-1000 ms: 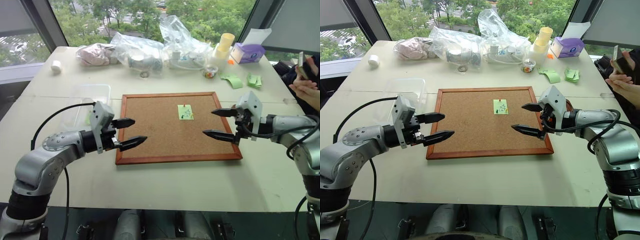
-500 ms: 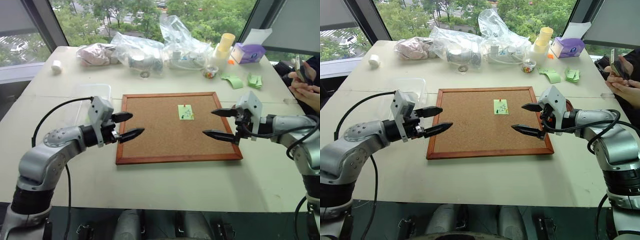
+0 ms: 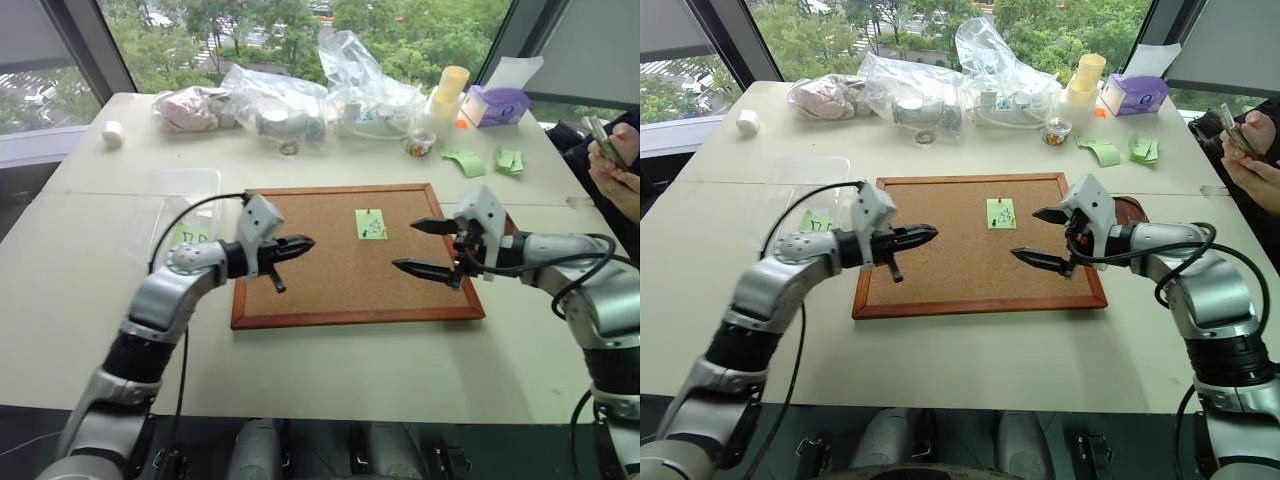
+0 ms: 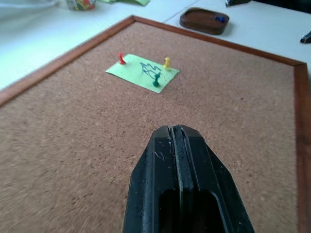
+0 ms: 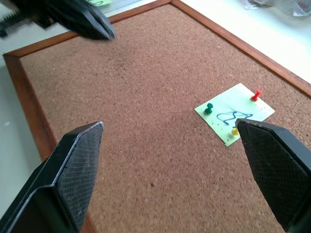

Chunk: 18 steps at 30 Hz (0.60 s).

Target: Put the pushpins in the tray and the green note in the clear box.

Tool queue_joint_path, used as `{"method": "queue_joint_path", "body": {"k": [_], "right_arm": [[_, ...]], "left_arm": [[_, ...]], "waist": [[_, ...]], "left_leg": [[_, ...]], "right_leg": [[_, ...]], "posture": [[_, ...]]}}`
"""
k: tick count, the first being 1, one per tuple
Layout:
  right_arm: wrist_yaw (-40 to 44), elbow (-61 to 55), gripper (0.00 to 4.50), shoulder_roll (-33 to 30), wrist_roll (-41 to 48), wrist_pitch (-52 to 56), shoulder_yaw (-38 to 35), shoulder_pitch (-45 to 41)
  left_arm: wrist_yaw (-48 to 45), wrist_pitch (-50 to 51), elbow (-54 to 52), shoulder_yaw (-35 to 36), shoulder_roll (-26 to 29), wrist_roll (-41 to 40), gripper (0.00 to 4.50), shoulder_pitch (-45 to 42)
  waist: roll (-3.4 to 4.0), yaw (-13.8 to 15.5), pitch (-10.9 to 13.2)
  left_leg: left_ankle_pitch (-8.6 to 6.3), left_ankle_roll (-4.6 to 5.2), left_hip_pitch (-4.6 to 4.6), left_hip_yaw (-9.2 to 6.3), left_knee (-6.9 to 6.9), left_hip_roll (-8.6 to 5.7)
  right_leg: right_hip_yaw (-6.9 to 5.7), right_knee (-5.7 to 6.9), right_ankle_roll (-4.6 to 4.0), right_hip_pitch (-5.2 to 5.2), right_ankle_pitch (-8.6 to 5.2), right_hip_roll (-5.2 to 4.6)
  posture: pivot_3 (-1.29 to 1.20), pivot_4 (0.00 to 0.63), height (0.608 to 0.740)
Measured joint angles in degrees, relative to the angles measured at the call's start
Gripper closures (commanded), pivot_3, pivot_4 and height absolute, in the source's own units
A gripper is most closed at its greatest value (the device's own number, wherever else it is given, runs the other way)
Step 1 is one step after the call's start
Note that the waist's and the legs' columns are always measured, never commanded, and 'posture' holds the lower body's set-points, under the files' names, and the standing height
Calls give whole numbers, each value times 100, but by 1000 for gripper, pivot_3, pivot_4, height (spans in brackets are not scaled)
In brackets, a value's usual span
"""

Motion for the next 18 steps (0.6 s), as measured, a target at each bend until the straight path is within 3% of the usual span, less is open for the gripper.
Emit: {"method": "queue_joint_path", "body": {"k": [10, 18], "right_arm": [[-844, 1339, 0, 762, -838, 48, 464, -1182], [-1362, 3464, 0, 1762, -1464, -21, 786, -2336]], "left_arm": [[0, -863, 720, -146, -155, 624, 4484, 151], [59, -849, 629, 44, -248, 614, 4484, 355]], "waist": [[7, 2, -5], [23, -39, -17]], "left_leg": [[1, -2, -1, 3, 1, 5], [3, -4, 6, 7, 0, 6]], "right_leg": [[0, 6, 0, -4, 0, -3], [0, 11, 0, 0, 0, -1]], "posture": [[0, 150, 740], [0, 150, 740]]}}
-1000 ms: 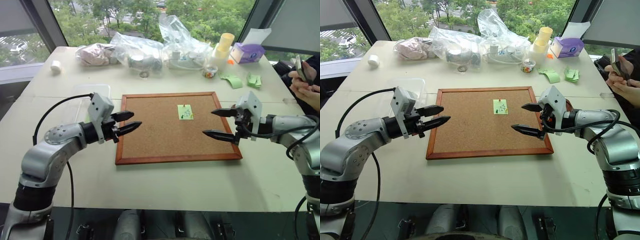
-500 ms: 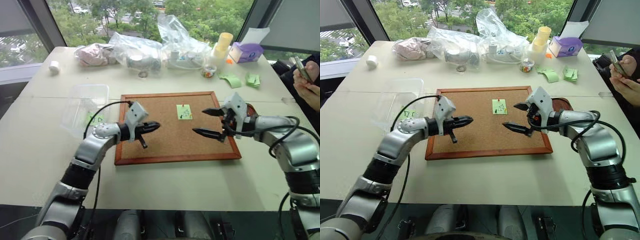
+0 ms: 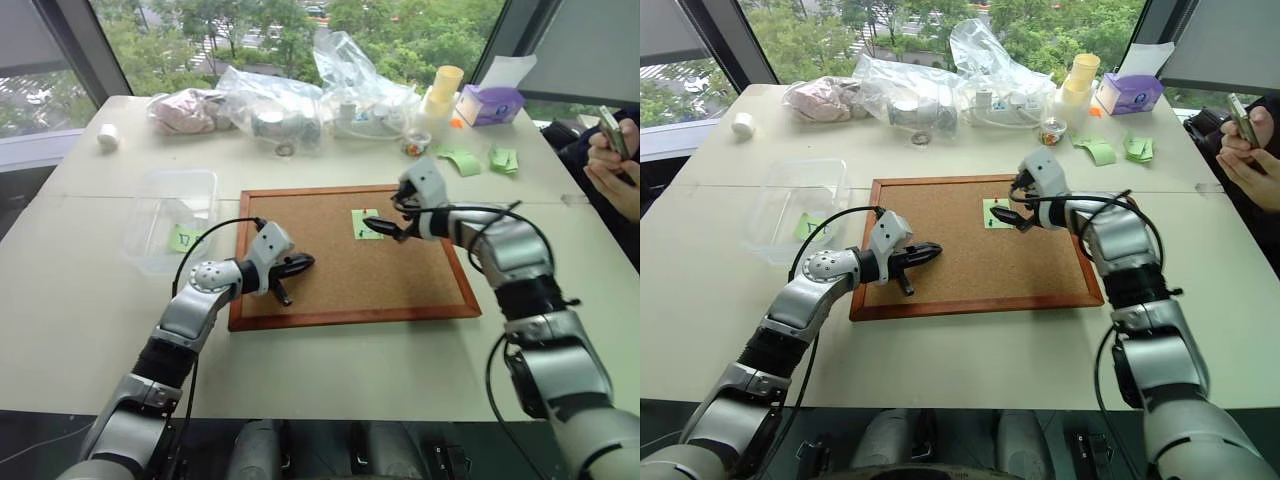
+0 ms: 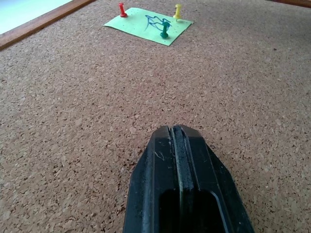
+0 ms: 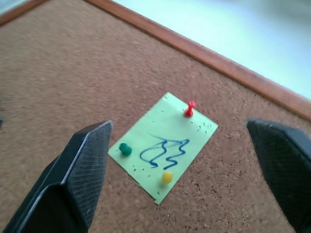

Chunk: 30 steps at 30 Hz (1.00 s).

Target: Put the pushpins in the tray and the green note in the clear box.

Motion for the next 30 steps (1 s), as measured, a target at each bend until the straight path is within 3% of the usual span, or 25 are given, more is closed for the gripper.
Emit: {"method": "queue_joint_path", "body": {"k": [6, 13, 22, 30], "right_arm": [[-123, 1381, 0, 501, -356, -631, 127, -563], [-218, 2415, 0, 608, -529, -1074, 8, -994], [-210, 2843, 4470, 745, -603, -1326, -209, -1085], [-204, 2783, 4470, 799, -604, -1195, -287, -1111]], "left_arm": [[73, 134, -87, 38, -92, -1, 4484, 45], [106, 219, -208, 75, -83, 2, 4484, 136], [170, 228, -302, 77, -72, 12, 4500, 202], [190, 370, -431, 97, -29, 10, 4500, 285]], "waist": [[0, 0, 0], [2, -21, -1], [3, -35, -1], [4, -111, -1]], "left_leg": [[0, 0, -1, 0, -1, 1], [1, -3, 3, 1, -5, 4], [1, -3, 2, 2, -6, 5], [2, -3, 1, -1, -7, 6]], "right_leg": [[0, -2, 0, 2, 0, -1], [0, -2, 0, 2, 0, 0], [0, -2, 0, 2, 0, 0], [0, -2, 0, 2, 0, -1]], "posture": [[0, 150, 740], [0, 150, 740], [0, 150, 740], [0, 150, 740]]}}
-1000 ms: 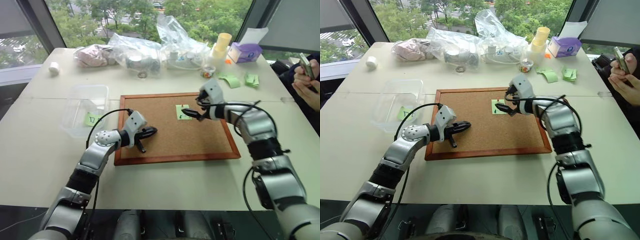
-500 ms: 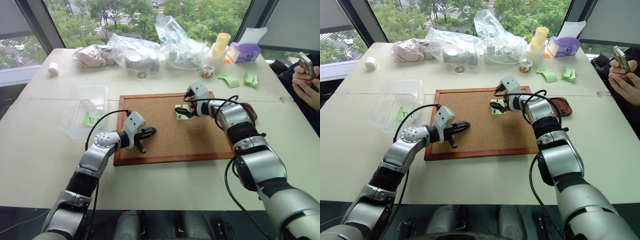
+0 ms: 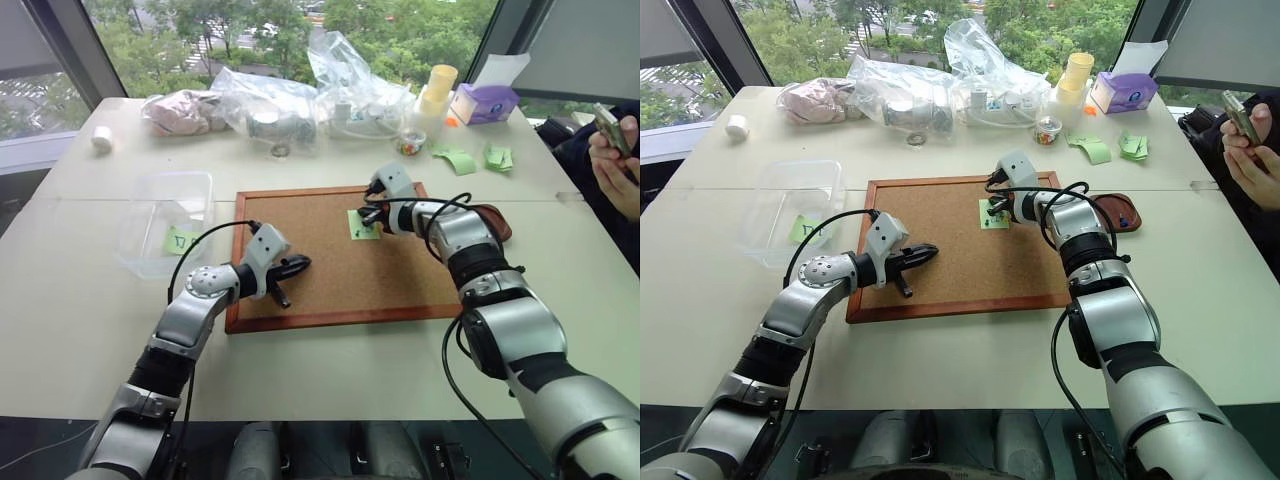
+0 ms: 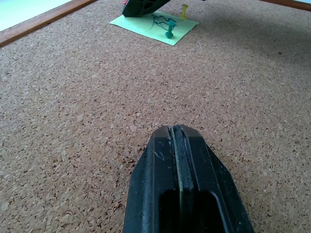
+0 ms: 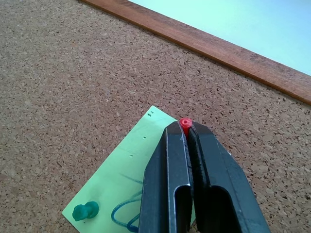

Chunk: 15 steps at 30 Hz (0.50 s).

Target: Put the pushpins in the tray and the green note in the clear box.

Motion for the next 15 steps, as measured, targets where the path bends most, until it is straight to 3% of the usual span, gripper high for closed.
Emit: {"method": "queue_joint_path", "body": {"k": [9, 15], "right_arm": [[31, -2490, 4470, -630, 422, 1297, -579, 87], [-281, -2996, 4470, -1015, 486, 1708, -880, 755]], "left_arm": [[177, 105, 99, 141, -264, -18, 4500, 71], [159, 127, 148, 136, -301, -17, 4500, 57]], "waist": [[10, 32, -8], [10, 44, -11]], "left_leg": [[-1, 1, 21, -5, 0, 2], [-5, 5, 56, -6, -9, 1]], "right_leg": [[-3, -3, 0, 25, 0, -7], [0, -6, -1, 54, 0, -13]], "posture": [[0, 150, 740], [0, 150, 740]]}}
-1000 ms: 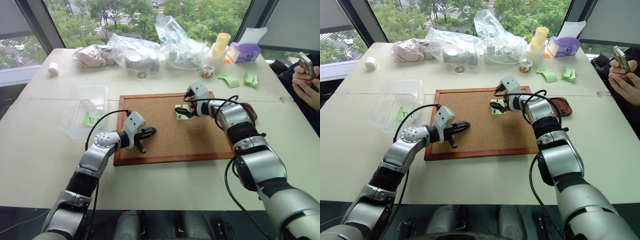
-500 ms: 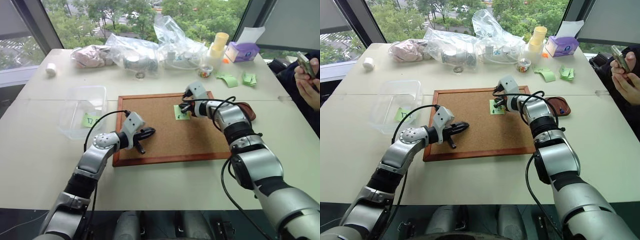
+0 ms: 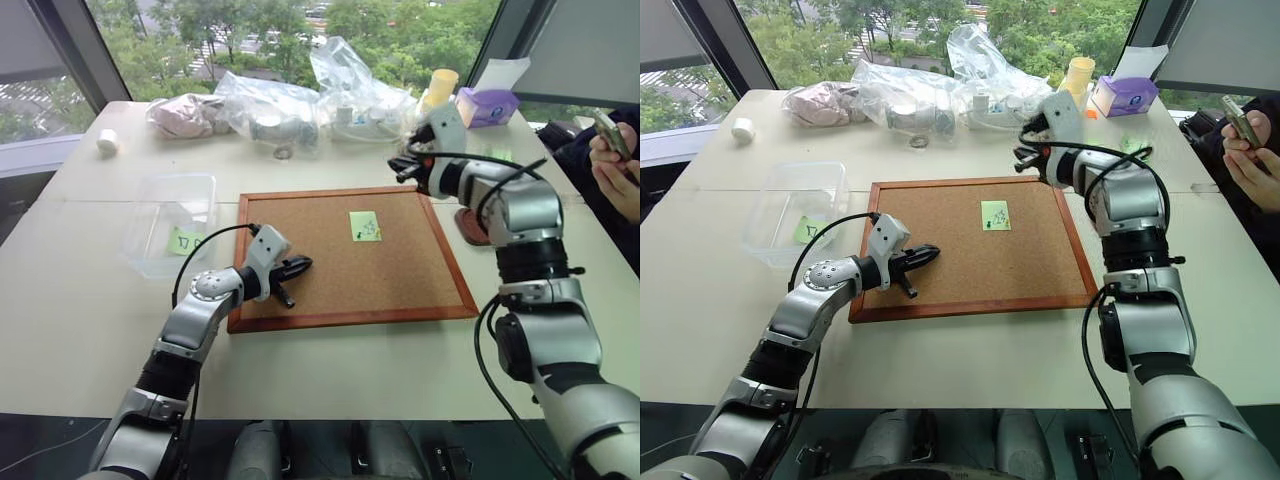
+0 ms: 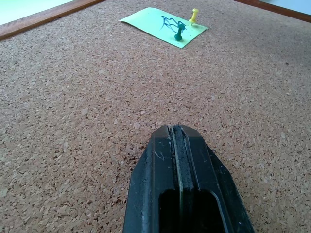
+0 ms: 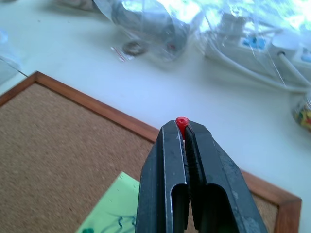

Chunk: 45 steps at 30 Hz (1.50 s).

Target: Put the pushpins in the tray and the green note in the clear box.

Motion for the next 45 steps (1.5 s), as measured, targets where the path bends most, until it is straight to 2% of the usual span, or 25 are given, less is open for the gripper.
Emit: {"method": "queue_joint_path", "body": {"k": [4, 8, 18, 21, 26, 34, 40, 42, 45], "right_arm": [[-198, 333, 4470, -653, -28, -135, -379, 455], [-332, 903, 4470, -1030, -34, -469, -678, 573], [-259, 2381, 4470, -1096, -23, -1176, -792, 612], [-240, 2610, 3591, -1097, -23, -1303, -793, 611], [-186, 2702, 1177, -1097, -20, -1389, -793, 608], [-81, 2470, 1177, -1098, 49, -1256, -795, 593], [526, 704, 1177, -1031, 467, -557, -645, 668], [667, -292, 1177, -795, 632, -255, -441, 1113], [832, -1136, 1177, -282, 797, -19, 100, 1731]], "left_arm": [[-15, 0, 3, -3, -5, 3, 4500, -19], [-18, 0, 26, 6, 19, 9, 4500, -23], [-83, -2, 81, 4, 13, 7, 4500, -67], [-83, -2, 80, 6, 17, 7, 4500, -64], [-69, -2, 53, 11, 20, 6, 4500, -35], [-46, -2, 21, 23, 24, 5, 4500, -4], [-32, -2, 2, 18, 28, 5, 4500, 10], [-43, -3, -5, 27, 34, 3, 4500, 25], [-45, -2, -7, 18, 37, 3, 4500, 18]], "waist": [[2, 49, -1], [22, 39, -13], [24, 55, -14], [24, 53, -14], [25, 49, -15], [28, 38, -14], [37, 37, -19], [30, 40, -28], [33, 54, -30]], "left_leg": [[-1, 2, 4, 4, -4, -1], [-1, 2, 21, 15, -13, -4], [-1, 3, 21, 16, -13, -4], [-1, 2, 21, 16, -13, -3], [-1, 2, 22, 16, -14, 0], [-1, 2, 22, 17, -15, 1], [-2, 2, 22, 14, -19, 6], [-2, 2, 23, 11, -28, 9], [-1, 1, 23, 12, -34, 7]], "right_leg": [[4, -4, 0, -2, 0, 0], [12, -5, 0, 1, 0, 1], [14, -8, 0, 2, 0, 1], [15, -8, 0, 2, 0, 1], [15, -8, 0, 2, 0, 1], [16, -8, 0, 0, 0, 1], [16, -9, 0, -1, 0, 1], [16, -15, -1, 0, -1, 2], [16, -15, -1, -3, -1, 1]], "posture": [[0, 150, 740], [0, 150, 740], [0, 150, 740], [0, 150, 740], [0, 150, 740], [0, 150, 740], [0, 150, 740], [0, 150, 740], [0, 150, 740]]}}
